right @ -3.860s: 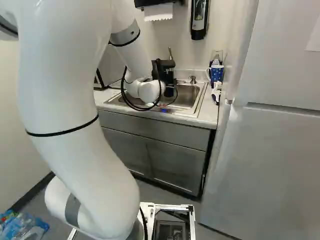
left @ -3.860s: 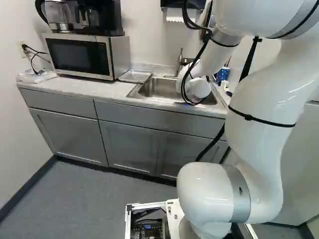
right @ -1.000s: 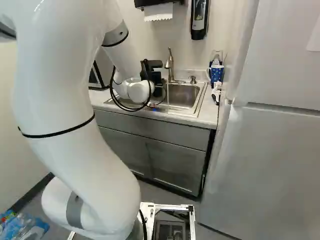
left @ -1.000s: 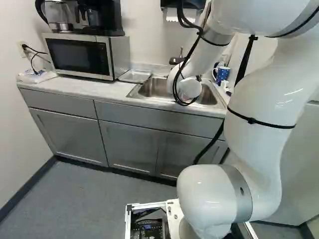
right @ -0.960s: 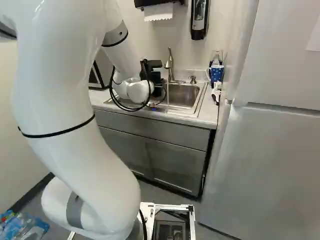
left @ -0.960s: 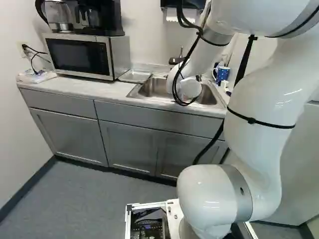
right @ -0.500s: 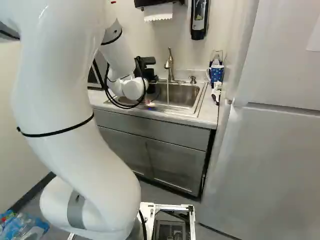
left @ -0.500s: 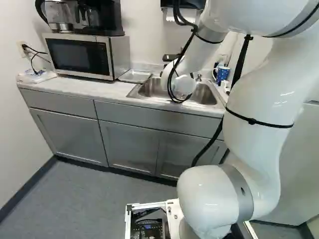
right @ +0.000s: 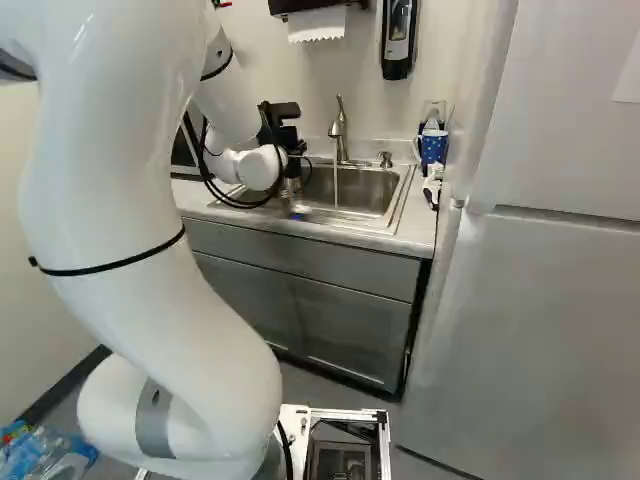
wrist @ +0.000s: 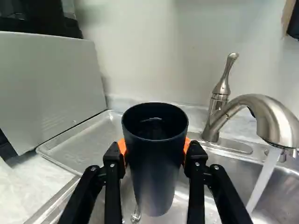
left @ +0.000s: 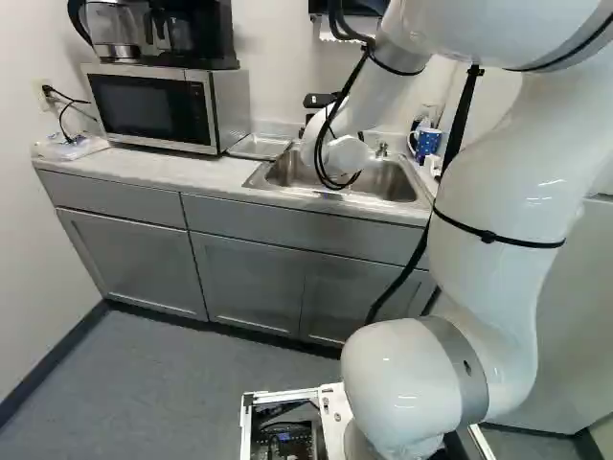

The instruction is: Rinse the cup and place it in the tray

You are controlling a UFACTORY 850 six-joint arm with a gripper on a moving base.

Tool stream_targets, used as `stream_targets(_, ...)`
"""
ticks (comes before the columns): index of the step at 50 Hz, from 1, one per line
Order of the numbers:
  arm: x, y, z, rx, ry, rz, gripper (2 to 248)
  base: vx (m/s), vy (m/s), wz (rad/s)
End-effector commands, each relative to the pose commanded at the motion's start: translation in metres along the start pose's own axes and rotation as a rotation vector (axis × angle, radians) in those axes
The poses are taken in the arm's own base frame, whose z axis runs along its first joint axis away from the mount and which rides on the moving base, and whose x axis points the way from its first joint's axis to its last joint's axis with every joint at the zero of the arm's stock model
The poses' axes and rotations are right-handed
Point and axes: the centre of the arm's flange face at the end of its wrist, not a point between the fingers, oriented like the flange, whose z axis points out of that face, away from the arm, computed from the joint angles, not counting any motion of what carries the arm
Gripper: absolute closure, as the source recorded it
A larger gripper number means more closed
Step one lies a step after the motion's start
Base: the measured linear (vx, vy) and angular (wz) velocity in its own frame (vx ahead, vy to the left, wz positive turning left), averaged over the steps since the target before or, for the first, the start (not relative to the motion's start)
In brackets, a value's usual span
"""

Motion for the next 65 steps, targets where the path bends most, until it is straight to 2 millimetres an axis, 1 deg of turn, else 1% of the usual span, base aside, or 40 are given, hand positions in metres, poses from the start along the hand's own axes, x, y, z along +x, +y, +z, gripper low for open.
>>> stream_targets(14, 0.011, -0.013, 0.000, 0.024, -0.019, -0.003, 124, 0.000, 0.000, 0.000)
stream_targets(33, 0.026, -0.024, -0.002, 0.045, -0.041, 0.005, 124, 0.000, 0.000, 0.000)
stream_targets(38, 0.031, -0.026, -0.002, 0.047, -0.039, 0.043, 124, 0.000, 0.000, 0.000)
stream_targets(65, 0.031, -0.028, -0.002, 0.043, -0.046, 0.324, 124, 0.000, 0.000, 0.000)
